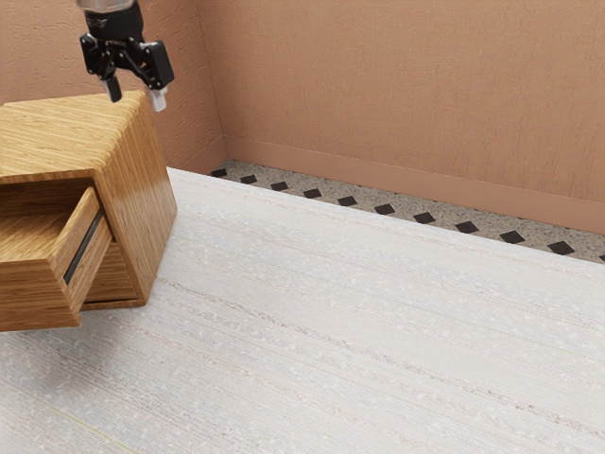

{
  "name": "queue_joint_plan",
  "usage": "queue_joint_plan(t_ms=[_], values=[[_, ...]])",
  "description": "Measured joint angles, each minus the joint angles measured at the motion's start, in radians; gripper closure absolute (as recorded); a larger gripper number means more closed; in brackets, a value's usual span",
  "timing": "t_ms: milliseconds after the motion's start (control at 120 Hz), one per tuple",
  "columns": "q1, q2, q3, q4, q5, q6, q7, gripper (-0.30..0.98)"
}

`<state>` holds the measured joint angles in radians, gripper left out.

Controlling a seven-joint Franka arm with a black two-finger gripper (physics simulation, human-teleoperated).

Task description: Push the drawer handle with one arm to close the drawer

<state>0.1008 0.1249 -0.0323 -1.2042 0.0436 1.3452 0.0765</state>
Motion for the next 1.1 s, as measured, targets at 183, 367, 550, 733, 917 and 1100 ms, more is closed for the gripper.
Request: queue_joint_plan(t_ms=[183, 367, 550, 733, 917, 1100], values=[[0.003, -0.023, -0.010, -0.024, -0.004, -0.028, -0.003, 0.00], [-0.005, -0.494, -0.009, -0.523, -0.030, -0.038, -0.017, 0.00], [0.014, -0.845, 0.054, -0.927, -0.035, -0.002, -0.042, 0.22], [0.055, -1.085, 0.147, -1.119, 0.030, 0.014, -0.108, 0.59], [0.076, -1.106, 0.230, -1.226, 0.121, 0.057, -0.164, 0.72], [0.067, -1.009, 0.303, -1.245, 0.166, 0.168, -0.206, 0.76]])
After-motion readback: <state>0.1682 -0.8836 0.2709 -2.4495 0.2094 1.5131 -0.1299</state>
